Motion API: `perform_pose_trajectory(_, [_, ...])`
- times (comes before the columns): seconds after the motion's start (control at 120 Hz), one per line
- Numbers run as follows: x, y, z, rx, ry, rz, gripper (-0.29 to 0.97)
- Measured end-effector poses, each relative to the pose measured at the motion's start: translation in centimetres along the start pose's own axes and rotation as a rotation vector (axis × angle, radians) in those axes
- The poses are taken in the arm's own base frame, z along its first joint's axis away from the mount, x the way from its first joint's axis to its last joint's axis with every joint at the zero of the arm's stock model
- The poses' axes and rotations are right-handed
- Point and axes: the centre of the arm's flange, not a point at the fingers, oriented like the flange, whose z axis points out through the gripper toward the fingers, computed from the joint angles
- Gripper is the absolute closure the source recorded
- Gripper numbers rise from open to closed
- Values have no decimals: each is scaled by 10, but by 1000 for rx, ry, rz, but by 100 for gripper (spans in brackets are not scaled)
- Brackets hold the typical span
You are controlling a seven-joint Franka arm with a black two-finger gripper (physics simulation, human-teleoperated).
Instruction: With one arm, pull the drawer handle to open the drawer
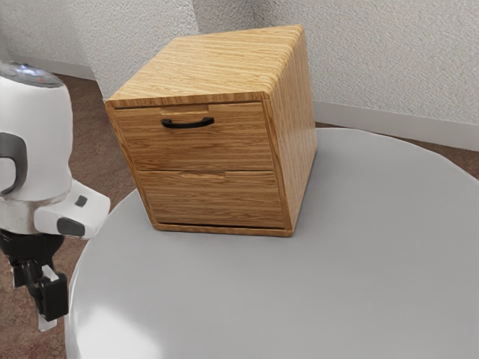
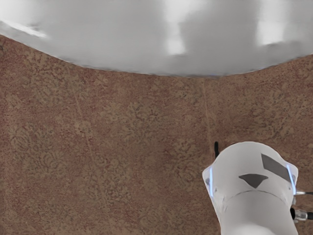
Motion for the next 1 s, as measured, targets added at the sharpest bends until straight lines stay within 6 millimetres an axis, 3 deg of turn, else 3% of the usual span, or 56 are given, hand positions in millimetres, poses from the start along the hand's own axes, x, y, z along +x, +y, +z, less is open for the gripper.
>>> perform_pose_trajectory(0.108, [21, 3, -13, 58, 167, 49, 0])
perform_pose_trajectory(0.233, [32, 11, -23, 41, 267, 96, 0])
perform_pose_trajectory(0.417, [46, 10, -38, 117, 344, 408, 0])
perform_pose_trajectory(0.475, [67, 3, -69, 180, 381, 486, 0])
perform_pose_trajectory(0.558, [112, -6, -116, 266, 433, 578, 0])
perform_pose_trajectory(0.625, [135, -10, -134, 320, 470, 649, 0])
perform_pose_trajectory(0.842, [176, -72, -131, 363, 570, 808, 0])
perform_pose_trajectory(1.0, [189, -89, -126, 403, 582, 889, 0])
